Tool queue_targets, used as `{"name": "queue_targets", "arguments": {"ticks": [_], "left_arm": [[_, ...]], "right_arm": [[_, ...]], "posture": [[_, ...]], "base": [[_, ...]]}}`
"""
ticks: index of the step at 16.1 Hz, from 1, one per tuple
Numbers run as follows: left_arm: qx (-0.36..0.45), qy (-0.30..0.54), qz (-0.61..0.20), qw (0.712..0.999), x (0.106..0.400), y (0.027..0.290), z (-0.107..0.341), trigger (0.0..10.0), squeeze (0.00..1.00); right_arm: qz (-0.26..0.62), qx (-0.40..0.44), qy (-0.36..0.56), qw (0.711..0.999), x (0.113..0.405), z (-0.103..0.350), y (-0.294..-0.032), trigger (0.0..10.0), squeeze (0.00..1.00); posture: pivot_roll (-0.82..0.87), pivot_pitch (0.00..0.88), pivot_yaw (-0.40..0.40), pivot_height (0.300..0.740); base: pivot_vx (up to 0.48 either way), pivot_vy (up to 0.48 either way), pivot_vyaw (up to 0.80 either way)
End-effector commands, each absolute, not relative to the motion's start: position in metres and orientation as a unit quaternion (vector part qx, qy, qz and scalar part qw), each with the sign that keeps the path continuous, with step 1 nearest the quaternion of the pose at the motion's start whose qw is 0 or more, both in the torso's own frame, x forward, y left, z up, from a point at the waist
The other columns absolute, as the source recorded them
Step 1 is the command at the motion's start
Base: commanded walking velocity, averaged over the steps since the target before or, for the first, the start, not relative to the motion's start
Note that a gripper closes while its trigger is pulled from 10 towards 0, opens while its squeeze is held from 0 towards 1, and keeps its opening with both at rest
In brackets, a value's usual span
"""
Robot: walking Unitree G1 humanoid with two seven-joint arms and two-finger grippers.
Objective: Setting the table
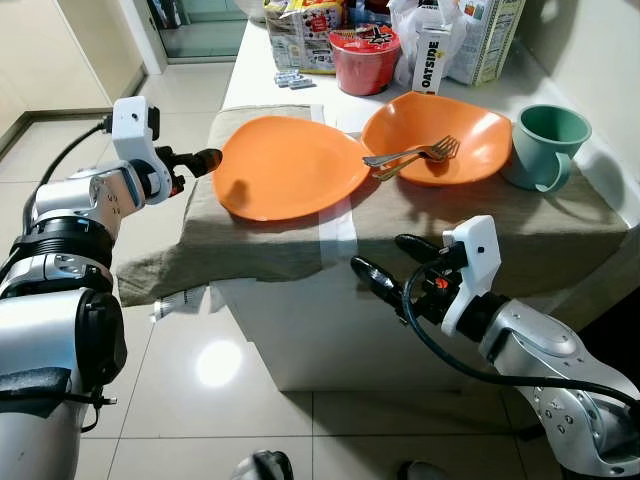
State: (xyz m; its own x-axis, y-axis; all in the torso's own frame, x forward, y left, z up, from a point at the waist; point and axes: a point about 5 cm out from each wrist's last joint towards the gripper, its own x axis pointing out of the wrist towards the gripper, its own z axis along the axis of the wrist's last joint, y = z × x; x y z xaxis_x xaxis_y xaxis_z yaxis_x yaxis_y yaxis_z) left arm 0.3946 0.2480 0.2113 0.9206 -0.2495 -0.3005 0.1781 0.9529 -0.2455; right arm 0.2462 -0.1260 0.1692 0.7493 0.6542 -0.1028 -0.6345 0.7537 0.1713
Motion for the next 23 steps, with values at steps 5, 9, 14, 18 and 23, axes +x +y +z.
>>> {"name": "queue_targets", "arguments": {"ticks": [5, 9, 14, 18, 23], "left_arm": [[-0.136, 0.155, -0.117, 0.971, 0.398, 0.242, 0.223, 10.0, 0.0], [-0.142, 0.167, -0.118, 0.969, 0.399, 0.237, 0.216, 10.0, 0.0], [-0.151, 0.172, -0.121, 0.966, 0.399, 0.231, 0.212, 10.0, 0.0], [-0.157, 0.172, -0.13, 0.964, 0.4, 0.226, 0.213, 10.0, 0.0], [-0.165, 0.17, -0.132, 0.962, 0.401, 0.225, 0.214, 10.0, 0.0]], "right_arm": [[0.346, 0.06, 0.077, 0.933, 0.245, 0.17, -0.126, 10.0, 0.0], [0.346, 0.06, 0.077, 0.933, 0.245, 0.169, -0.125, 10.0, 0.0], [0.345, 0.059, 0.078, 0.933, 0.244, 0.17, -0.126, 10.0, 0.0], [0.345, 0.058, 0.079, 0.933, 0.244, 0.169, -0.126, 10.0, 0.0], [0.346, 0.059, 0.08, 0.933, 0.243, 0.168, -0.125, 10.0, 0.0]], "posture": [[-0.23, 0.092, 0.082, 0.74], [-0.23, 0.093, 0.083, 0.74], [-0.24, 0.095, 0.081, 0.74], [-0.24, 0.098, 0.082, 0.74], [-0.24, 0.096, 0.082, 0.74]], "base": [[0.0, 0.0, 0.0], [0.0, 0.0, 0.0], [0.0, 0.0, 0.0], [0.0, 0.0, 0.0], [0.0, 0.0, 0.0]]}}
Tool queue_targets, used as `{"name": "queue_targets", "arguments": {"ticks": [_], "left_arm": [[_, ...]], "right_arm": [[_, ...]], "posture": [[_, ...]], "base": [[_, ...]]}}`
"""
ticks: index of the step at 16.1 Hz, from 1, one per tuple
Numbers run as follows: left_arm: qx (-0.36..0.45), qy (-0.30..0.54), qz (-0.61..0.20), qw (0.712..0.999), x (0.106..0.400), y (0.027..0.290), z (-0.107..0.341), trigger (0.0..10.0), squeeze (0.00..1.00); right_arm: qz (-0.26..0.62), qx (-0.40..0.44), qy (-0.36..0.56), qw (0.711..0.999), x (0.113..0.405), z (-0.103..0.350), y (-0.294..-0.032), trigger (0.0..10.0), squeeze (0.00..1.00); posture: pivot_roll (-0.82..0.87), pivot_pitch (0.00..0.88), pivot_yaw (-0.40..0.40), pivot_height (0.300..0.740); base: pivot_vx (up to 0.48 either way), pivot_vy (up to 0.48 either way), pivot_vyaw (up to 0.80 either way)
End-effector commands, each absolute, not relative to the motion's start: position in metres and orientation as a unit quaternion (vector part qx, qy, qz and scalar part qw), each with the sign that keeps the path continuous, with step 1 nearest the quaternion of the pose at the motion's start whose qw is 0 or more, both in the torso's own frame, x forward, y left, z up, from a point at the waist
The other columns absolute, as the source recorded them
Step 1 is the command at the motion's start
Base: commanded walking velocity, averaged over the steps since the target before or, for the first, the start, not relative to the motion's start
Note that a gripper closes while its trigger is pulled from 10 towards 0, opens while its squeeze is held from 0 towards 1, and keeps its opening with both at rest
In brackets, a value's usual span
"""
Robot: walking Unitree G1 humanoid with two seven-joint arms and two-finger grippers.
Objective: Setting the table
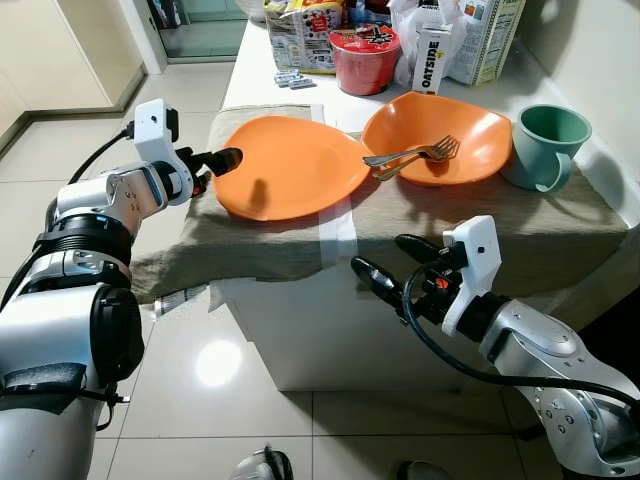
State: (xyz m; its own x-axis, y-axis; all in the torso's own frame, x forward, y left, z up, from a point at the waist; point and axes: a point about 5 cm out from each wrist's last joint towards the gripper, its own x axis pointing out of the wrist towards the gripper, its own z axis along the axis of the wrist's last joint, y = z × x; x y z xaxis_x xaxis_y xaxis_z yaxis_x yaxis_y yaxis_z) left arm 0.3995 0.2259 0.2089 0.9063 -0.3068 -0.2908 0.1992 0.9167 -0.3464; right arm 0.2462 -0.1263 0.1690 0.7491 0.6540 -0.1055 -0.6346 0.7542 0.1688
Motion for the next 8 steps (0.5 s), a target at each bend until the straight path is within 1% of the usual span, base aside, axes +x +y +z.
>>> {"name": "queue_targets", "arguments": {"ticks": [1, 8], "left_arm": [[-0.166, 0.171, -0.133, 0.962, 0.4008, 0.2244, 0.2139, 10.0, 0.0], [-0.2, 0.169, -0.145, 0.954, 0.4024, 0.2165, 0.2164, 10.0, 0.0]], "right_arm": [[0.347, 0.059, 0.081, 0.933, 0.2433, 0.1683, -0.1249, 10.0, 0.0], [0.344, 0.057, 0.082, 0.933, 0.2442, 0.1668, -0.1255, 10.0, 0.0]], "posture": [[-0.24, 0.096, 0.082, 0.74], [-0.24, 0.081, 0.085, 0.74]], "base": [[0.0, 0.0, 0.0], [0.0, 0.0, 0.0]]}}
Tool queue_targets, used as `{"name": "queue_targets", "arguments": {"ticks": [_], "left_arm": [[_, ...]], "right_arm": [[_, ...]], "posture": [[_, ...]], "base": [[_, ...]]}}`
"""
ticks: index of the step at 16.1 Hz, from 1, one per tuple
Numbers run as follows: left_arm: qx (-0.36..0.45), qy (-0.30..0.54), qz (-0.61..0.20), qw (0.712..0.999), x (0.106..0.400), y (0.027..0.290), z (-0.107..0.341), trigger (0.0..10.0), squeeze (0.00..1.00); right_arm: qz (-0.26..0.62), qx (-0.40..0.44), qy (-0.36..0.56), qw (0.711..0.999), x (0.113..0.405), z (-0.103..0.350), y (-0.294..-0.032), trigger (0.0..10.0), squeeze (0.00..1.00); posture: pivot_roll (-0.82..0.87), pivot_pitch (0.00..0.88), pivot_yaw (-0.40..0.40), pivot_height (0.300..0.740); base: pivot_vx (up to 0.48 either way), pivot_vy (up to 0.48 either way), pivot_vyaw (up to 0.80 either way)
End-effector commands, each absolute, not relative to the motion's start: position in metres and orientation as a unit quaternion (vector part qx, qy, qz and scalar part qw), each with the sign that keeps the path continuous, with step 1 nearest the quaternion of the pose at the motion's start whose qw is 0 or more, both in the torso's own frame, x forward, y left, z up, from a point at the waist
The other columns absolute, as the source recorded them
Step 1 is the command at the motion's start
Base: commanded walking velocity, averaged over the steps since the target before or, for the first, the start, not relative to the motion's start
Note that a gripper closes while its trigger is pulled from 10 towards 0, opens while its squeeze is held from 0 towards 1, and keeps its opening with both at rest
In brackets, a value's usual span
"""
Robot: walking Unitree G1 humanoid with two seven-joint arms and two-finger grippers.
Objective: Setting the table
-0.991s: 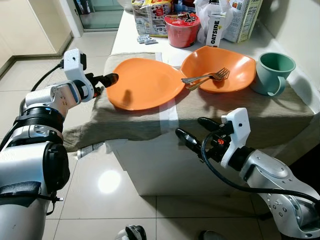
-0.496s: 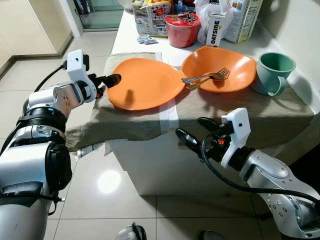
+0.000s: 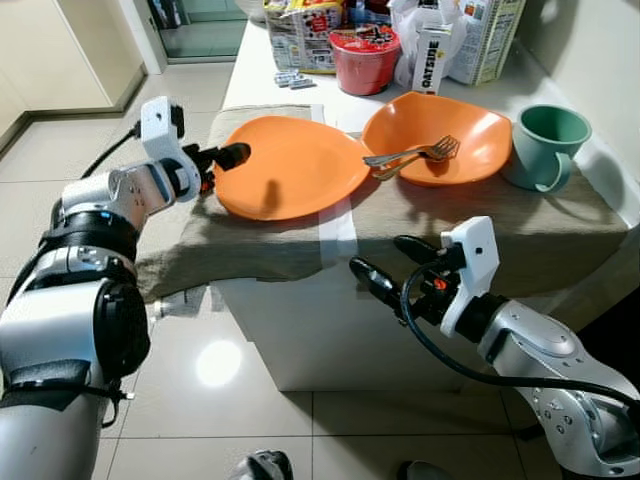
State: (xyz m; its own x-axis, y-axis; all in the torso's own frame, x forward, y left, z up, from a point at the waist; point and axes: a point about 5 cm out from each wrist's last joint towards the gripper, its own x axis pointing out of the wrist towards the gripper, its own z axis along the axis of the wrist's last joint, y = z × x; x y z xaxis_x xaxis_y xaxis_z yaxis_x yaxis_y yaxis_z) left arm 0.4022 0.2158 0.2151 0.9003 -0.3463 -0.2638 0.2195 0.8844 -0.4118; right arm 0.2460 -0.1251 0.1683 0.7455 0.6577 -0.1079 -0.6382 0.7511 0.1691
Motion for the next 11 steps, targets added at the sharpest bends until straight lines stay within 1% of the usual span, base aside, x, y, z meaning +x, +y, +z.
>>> {"name": "queue_targets", "arguments": {"ticks": [1, 5, 11], "left_arm": [[-0.202, 0.169, -0.144, 0.954, 0.4024, 0.2164, 0.2165, 10.0, 0.0], [-0.211, 0.175, -0.142, 0.951, 0.402, 0.216, 0.2153, 10.0, 0.0], [-0.197, 0.183, -0.131, 0.954, 0.4011, 0.219, 0.211, 10.0, 0.0]], "right_arm": [[0.344, 0.057, 0.082, 0.933, 0.2441, 0.1667, -0.1255, 10.0, 0.0], [0.345, 0.057, 0.083, 0.933, 0.243, 0.1659, -0.1254, 10.0, 0.0], [0.344, 0.057, 0.085, 0.933, 0.2425, 0.1649, -0.1255, 10.0, 0.0]], "posture": [[-0.24, 0.082, 0.085, 0.74], [-0.24, 0.085, 0.086, 0.74], [-0.24, 0.09, 0.087, 0.74]], "base": [[0.0, 0.0, 0.0], [0.0, 0.0, 0.0], [0.0, 0.0, 0.0]]}}
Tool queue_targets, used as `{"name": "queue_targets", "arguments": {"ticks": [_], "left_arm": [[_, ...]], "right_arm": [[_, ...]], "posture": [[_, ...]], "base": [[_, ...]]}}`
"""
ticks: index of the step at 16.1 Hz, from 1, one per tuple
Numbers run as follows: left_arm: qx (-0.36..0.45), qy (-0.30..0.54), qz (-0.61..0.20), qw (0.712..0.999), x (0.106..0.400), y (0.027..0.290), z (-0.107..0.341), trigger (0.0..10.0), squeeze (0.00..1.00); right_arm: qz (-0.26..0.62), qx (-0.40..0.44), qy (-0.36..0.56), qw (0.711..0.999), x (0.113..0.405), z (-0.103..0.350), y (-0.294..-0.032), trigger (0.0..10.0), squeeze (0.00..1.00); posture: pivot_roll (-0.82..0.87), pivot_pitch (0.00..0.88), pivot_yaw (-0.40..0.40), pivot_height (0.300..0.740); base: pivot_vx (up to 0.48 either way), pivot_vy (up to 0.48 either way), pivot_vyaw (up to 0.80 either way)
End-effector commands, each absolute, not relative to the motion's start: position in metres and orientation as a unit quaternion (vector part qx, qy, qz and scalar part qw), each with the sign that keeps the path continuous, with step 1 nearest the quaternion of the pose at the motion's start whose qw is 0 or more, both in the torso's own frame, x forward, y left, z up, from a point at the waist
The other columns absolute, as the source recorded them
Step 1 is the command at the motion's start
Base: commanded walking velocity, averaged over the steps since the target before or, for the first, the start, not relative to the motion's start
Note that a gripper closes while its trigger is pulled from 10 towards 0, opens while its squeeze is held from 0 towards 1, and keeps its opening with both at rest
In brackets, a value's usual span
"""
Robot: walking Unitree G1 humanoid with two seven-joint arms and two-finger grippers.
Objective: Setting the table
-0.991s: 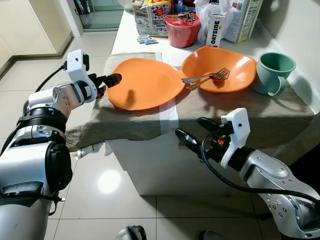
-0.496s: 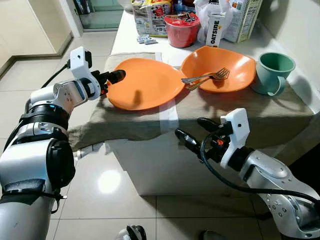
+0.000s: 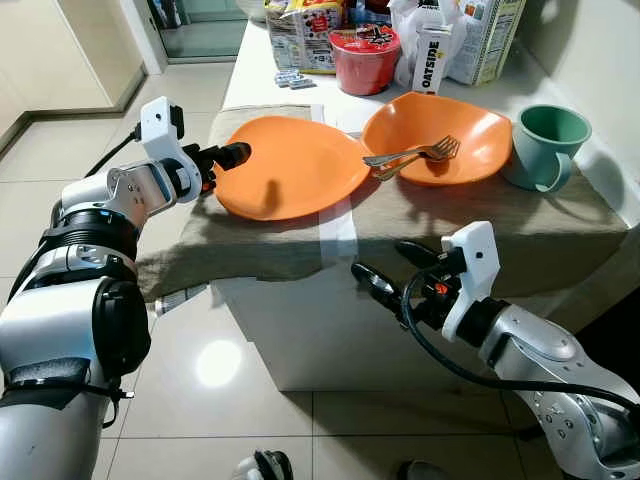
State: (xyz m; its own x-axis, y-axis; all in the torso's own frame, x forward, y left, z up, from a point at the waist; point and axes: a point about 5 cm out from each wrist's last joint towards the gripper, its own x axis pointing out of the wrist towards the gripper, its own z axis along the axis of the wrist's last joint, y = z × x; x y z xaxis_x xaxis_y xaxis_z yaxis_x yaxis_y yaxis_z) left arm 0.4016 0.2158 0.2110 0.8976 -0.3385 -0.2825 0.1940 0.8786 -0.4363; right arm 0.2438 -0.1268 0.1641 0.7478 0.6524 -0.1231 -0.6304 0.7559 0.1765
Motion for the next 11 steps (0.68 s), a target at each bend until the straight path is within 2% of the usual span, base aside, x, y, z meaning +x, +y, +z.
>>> {"name": "queue_targets", "arguments": {"ticks": [1, 11], "left_arm": [[-0.196, 0.183, -0.131, 0.954, 0.4011, 0.219, 0.2107, 10.0, 0.0], [-0.186, 0.194, -0.134, 0.954, 0.4006, 0.2148, 0.2037, 10.0, 0.0]], "right_arm": [[0.344, 0.057, 0.085, 0.934, 0.2425, 0.165, -0.1256, 10.0, 0.0], [0.342, 0.056, 0.085, 0.934, 0.2427, 0.1658, -0.1265, 10.0, 0.0]], "posture": [[-0.24, 0.09, 0.087, 0.74], [-0.25, 0.096, 0.084, 0.74]], "base": [[0.0, 0.0, 0.0], [0.0, 0.0, 0.0]]}}
